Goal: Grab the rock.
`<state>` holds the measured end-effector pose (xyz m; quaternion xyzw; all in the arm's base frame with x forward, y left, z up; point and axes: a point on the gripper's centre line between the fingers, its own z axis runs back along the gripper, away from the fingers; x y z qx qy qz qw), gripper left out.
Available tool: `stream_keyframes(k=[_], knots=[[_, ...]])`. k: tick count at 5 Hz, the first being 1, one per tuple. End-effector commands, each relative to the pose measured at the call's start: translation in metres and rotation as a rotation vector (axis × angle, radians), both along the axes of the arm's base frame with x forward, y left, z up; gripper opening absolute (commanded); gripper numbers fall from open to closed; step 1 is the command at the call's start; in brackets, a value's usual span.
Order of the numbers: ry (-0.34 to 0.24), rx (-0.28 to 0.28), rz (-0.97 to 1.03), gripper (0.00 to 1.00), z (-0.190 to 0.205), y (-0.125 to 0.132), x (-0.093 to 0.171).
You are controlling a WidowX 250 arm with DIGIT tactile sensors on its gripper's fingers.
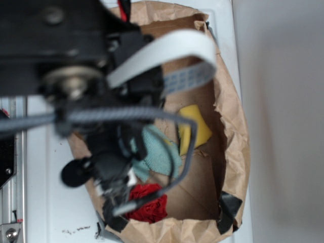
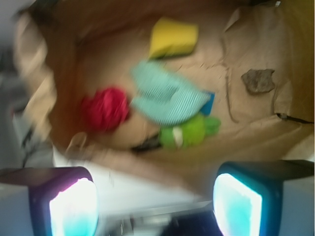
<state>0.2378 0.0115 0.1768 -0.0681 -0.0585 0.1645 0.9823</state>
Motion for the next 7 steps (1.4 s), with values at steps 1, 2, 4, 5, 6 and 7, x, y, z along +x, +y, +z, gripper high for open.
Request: stream_keyframes(k=[1, 2, 4, 5, 6, 7], knots=[[-0.094, 0.003, 0.206, 1.0, -0.02, 0.03, 0.03], [-0.132, 0.026, 0.303, 1.0, -0.032, 0.038, 0.037], [-0.131, 0.061, 0.432, 1.0, -0.037, 0.044, 0.042], [-0.131, 0.061, 0.432, 1.0, -0.037, 0.044, 0.042], [-0.131, 0.061, 0.432, 1.0, -0.037, 0.044, 0.042], [-0.089, 0.066, 0.674, 1.0, -0.048, 0.042, 0.006]])
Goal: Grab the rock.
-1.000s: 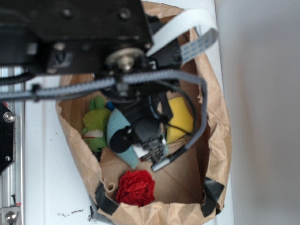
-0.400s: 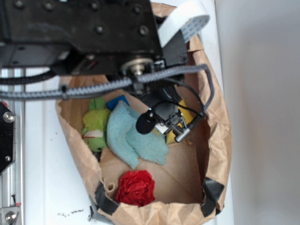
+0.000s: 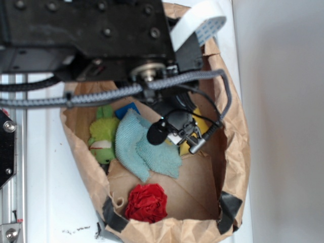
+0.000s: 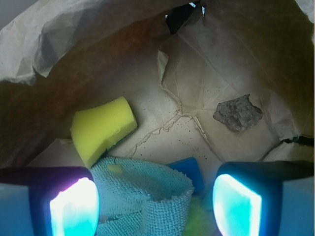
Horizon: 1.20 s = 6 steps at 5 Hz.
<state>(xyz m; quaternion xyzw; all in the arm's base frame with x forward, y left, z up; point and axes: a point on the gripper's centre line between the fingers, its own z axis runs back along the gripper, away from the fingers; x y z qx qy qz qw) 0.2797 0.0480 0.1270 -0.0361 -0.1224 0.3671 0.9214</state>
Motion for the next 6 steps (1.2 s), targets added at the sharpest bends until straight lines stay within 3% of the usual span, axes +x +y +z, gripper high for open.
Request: stream_keyframes(k=[1, 2, 5, 6], knots=[[0.019, 0.034, 0.453, 1.0, -0.016, 0.014, -0.037], [-0.01, 0.022, 0.515, 1.0, -0.021, 0.02, -0.036], [-0.034, 0.024, 0.63, 1.0, -0.03, 0.027, 0.011], [-0.037, 0.061, 0.639, 1.0, -0.039, 0.036, 0.013]])
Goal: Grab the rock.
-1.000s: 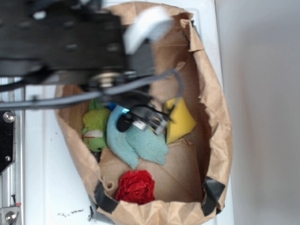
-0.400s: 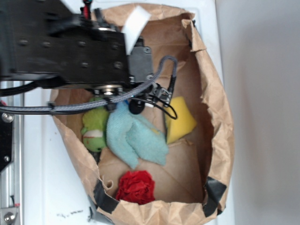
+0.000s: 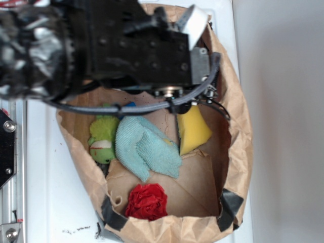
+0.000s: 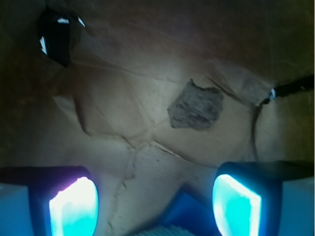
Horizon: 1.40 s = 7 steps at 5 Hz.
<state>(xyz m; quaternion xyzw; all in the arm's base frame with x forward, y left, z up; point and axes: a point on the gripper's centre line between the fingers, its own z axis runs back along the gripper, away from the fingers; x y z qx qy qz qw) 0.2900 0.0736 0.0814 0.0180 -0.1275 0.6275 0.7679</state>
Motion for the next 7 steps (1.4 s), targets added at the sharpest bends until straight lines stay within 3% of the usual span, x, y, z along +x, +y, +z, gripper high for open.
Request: stream_keyframes(k=[1, 4, 7], knots=[[-0.028, 0.084, 0.028, 1.0, -0.002, 0.017, -0.001], [0.029, 0.099, 0.023, 1.0, -0.007, 0.021, -0.015], [0.073, 0.153, 0.046, 1.0, -0.019, 0.03, -0.027]])
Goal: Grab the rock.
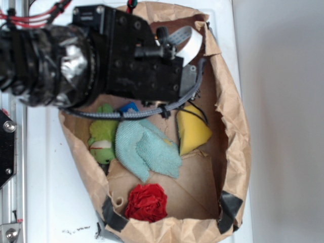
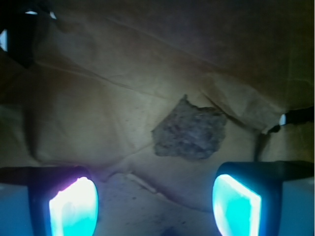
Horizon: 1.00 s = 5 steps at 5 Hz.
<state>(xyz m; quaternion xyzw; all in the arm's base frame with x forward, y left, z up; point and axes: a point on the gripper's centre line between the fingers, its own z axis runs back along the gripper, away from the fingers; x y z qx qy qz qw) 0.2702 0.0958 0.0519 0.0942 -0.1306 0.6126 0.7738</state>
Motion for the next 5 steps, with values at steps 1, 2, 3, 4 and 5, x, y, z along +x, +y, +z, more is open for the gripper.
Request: stream_keyframes(k=[1, 2, 3, 4, 5], knots=[[0.01, 0.06, 0.097, 1.0, 0.0042, 0.0107, -0.0257], [0.032, 0.071, 0.131, 1.0, 0.0031, 0.0109, -0.0285], [0.024, 0.053, 0.154, 1.0, 0.002, 0.0101, -0.0273], [0.016, 0.043, 0.179, 1.0, 0.0013, 0.0081, -0.0285], [-0.008, 0.042, 0.194, 1.0, 0.0012, 0.0072, -0.0278]])
